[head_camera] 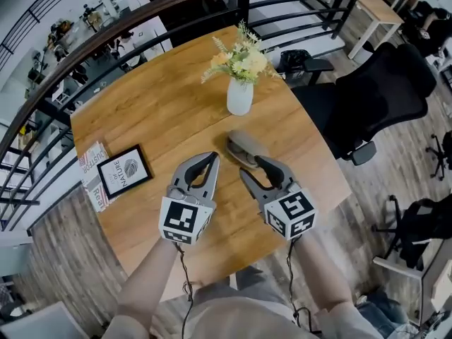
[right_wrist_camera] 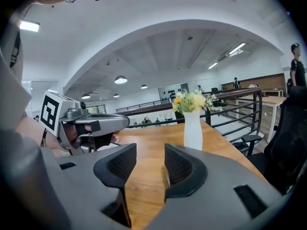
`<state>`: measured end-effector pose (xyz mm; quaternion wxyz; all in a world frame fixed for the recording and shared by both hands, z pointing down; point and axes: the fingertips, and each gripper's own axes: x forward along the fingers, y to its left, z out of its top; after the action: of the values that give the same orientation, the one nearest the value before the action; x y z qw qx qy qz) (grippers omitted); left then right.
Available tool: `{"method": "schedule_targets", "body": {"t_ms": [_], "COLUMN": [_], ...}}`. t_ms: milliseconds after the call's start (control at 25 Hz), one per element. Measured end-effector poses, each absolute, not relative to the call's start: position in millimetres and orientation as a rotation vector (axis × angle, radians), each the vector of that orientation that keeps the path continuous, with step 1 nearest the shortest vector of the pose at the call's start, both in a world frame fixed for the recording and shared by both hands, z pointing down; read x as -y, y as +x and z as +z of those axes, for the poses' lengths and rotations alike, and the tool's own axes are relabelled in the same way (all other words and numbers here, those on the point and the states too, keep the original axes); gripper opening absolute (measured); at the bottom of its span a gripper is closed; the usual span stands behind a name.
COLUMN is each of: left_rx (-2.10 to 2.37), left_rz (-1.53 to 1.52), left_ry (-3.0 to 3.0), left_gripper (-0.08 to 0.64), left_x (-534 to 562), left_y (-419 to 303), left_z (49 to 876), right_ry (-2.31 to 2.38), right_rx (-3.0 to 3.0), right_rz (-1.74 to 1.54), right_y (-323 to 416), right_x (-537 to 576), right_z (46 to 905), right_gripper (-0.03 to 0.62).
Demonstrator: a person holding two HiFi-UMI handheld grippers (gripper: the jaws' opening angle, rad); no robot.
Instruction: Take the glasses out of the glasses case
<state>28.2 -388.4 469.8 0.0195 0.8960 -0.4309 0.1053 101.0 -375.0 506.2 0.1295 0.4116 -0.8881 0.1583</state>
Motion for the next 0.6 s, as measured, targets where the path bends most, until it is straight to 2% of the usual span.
{"method": "schedule_targets", "body": {"t_ms": [600], "left_rx": [1.082], "left_rz": [0.476], "left_ry": [2.636], "left_gripper": [0.015], "left_x": [451], "left_y": [51], "left_z": [648], "right_ry": [1.11], "right_rx": [2.394], "right_rz": [0.636], "right_y": [80], "right_x": [408], "right_z": [672], "right_gripper": [0.204]}}
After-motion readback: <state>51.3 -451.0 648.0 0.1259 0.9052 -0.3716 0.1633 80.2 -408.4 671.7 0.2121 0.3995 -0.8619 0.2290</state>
